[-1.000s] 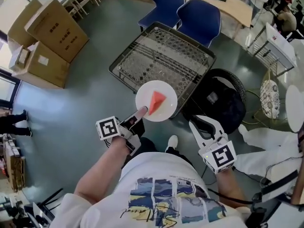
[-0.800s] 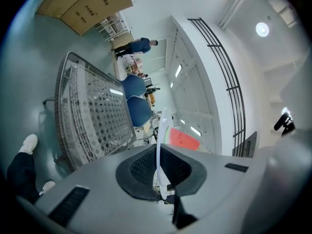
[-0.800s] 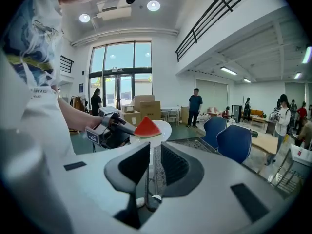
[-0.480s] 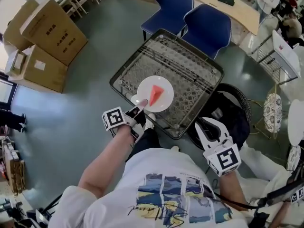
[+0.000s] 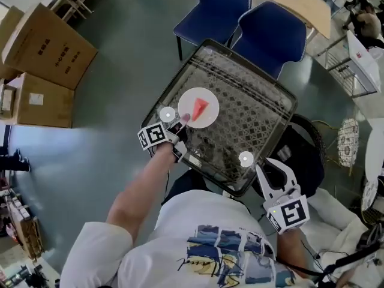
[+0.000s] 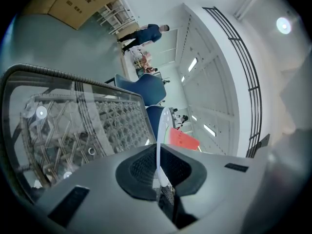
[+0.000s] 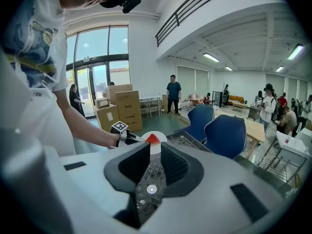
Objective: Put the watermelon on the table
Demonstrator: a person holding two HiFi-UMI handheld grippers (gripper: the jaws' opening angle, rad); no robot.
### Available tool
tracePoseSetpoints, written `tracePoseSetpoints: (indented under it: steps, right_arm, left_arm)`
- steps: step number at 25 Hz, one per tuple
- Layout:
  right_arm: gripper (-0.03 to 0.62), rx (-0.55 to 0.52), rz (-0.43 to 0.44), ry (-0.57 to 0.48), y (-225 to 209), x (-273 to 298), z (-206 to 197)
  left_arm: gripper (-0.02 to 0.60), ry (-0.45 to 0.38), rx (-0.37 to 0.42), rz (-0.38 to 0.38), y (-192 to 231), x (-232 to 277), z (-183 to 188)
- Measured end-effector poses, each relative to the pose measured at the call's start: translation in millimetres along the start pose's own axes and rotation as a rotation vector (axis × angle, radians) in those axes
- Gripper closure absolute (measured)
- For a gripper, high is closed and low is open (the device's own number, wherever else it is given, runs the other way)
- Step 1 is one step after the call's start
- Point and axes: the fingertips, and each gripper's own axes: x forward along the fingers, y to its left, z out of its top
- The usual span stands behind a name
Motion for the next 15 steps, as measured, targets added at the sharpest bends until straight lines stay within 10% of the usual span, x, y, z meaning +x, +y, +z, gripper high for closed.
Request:
tracePoseSetpoints:
  steps: [15]
  right_arm:
    - [0.542,0.113,-0.065,0.194,8.2,65.4,-1.3]
  left_arm:
    - [0.563,0.038,-0.077,0.142,129.6,75.6,93.1]
